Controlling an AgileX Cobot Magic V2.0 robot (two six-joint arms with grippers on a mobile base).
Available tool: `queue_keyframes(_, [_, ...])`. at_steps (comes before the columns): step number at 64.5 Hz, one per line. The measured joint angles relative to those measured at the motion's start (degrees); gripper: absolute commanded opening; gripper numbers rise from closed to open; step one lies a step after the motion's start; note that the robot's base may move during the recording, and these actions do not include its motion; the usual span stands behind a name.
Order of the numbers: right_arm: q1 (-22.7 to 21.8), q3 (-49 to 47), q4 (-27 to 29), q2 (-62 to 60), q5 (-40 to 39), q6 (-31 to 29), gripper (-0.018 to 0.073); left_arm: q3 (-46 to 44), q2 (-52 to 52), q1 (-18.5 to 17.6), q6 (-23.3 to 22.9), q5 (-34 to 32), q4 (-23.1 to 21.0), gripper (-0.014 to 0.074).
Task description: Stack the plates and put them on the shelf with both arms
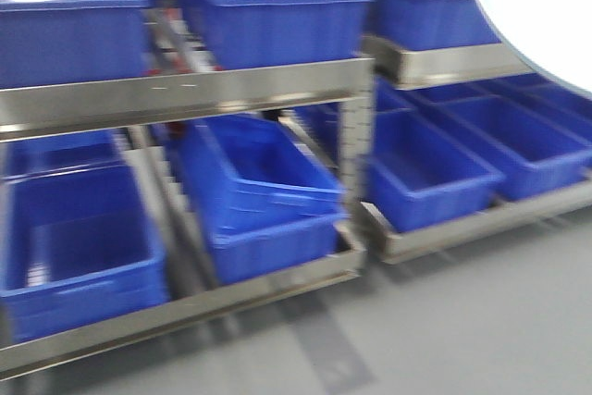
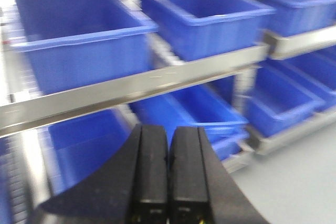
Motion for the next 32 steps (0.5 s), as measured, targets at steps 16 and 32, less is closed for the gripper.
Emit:
queue_keyframes(16, [0.0,0.0,0.0,0.0,0.0,0.0,0.0057,0.0,0.0,0.0,0.0,0.0,0.0,0.0083])
queue_keyframes(32, [0.0,0.0,0.0,0.0,0.0,0.0,0.0057,0.0,0.0,0.0,0.0,0.0,0.0,0.0083])
